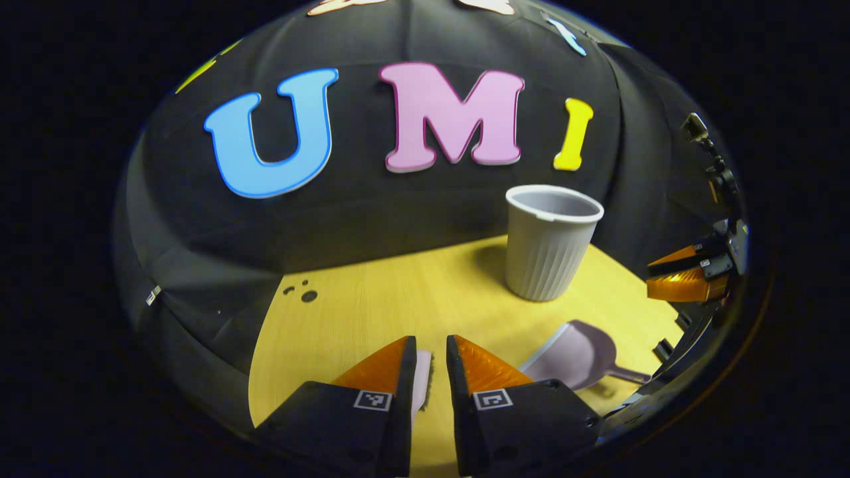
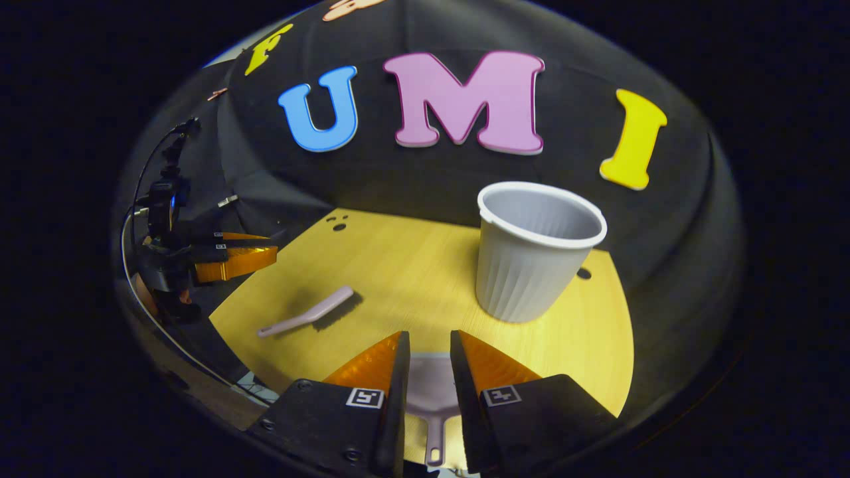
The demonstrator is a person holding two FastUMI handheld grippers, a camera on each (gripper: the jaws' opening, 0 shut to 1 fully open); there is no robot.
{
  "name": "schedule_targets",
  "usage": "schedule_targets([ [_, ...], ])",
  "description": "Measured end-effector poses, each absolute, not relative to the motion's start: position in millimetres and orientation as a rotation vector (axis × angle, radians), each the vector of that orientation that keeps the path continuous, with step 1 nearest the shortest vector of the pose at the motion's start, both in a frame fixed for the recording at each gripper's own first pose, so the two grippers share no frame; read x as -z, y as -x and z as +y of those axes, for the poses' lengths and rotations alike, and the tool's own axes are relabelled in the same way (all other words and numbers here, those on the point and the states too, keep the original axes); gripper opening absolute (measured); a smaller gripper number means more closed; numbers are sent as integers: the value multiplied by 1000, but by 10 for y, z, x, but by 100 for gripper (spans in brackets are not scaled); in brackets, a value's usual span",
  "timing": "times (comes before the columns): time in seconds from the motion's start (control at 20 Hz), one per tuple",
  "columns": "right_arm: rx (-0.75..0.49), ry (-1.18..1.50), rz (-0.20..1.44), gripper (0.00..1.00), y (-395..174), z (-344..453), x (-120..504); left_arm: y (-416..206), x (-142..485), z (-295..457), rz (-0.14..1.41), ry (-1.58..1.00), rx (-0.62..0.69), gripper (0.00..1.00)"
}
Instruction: Pick up the small broom and dustpan from the desktop, sweep the trash into the dustpan with the broom, and then empty the trash into the garbage bin.
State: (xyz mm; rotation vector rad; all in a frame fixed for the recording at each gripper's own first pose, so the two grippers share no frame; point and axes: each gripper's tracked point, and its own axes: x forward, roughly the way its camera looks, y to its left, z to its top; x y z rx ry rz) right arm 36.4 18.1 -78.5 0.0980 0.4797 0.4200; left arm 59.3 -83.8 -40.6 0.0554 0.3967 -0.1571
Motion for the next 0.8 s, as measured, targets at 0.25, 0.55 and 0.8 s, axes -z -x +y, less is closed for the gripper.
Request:
schedule_targets([
  [0.25, -383, -136, 341, 39, -452, 210, 506, -550, 107, -1032, 289, -28, 199, 30],
  [0.55, -370, -136, 315, 39, -450, 217, 474, -536, 130, -1036, 291, -8, 200, 30],
  [0.8, -362, -109, 314, 39, -430, 241, 474, -554, 151, -961, 295, -2, 197, 30],
])
